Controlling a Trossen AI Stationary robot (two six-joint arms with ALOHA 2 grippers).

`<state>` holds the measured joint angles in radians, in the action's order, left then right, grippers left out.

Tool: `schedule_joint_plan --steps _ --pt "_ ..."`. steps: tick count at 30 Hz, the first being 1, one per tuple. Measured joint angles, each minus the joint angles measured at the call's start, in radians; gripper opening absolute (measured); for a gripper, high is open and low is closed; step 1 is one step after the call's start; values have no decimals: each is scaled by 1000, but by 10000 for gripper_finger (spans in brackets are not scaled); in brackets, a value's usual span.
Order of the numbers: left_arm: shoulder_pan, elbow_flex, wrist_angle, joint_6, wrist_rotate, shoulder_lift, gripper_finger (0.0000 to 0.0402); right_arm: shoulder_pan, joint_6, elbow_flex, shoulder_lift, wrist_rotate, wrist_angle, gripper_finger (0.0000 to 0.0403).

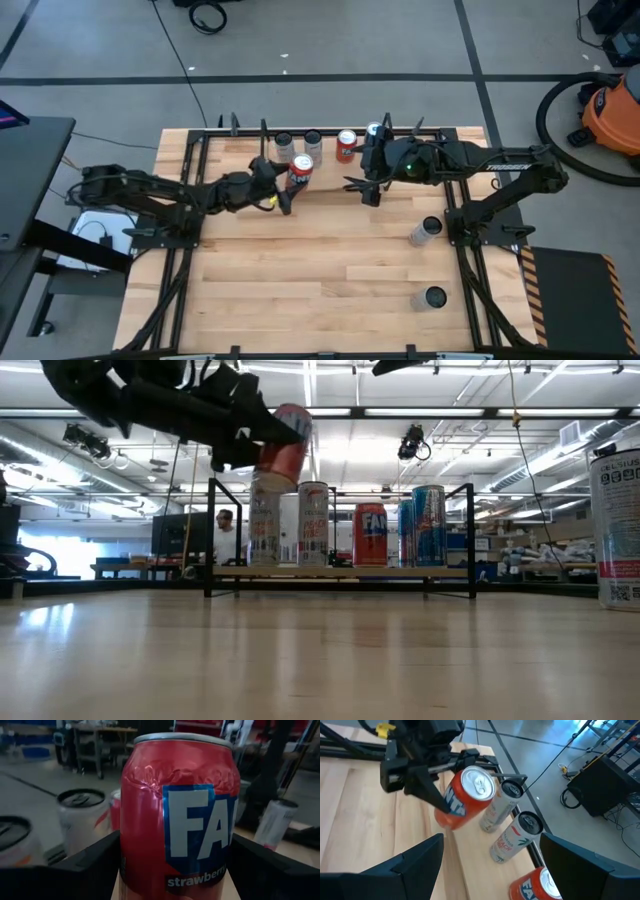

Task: Place canned beverage on shelf
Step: Put the orange soda can aligned with the other orange soda can on the shelf

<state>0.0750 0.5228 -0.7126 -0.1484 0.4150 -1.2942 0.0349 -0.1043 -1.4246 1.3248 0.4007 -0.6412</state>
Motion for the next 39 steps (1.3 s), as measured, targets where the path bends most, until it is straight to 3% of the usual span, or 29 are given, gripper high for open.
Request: schedule_joint_plan --steps 13,27,33,39 --pt "1 1 -452 48 2 -288 314 0 0 0 0 0 4 339" --pt "64 8 -738 -24 -5 -516 314 0 87 0 0 0 21 339" --pt "62 103 -723 -23 -101 -592 314 -27 123 0 14 -5 16 339" --pt "53 162 -697 37 -112 -641 314 -94 102 0 74 -129 -51 339"
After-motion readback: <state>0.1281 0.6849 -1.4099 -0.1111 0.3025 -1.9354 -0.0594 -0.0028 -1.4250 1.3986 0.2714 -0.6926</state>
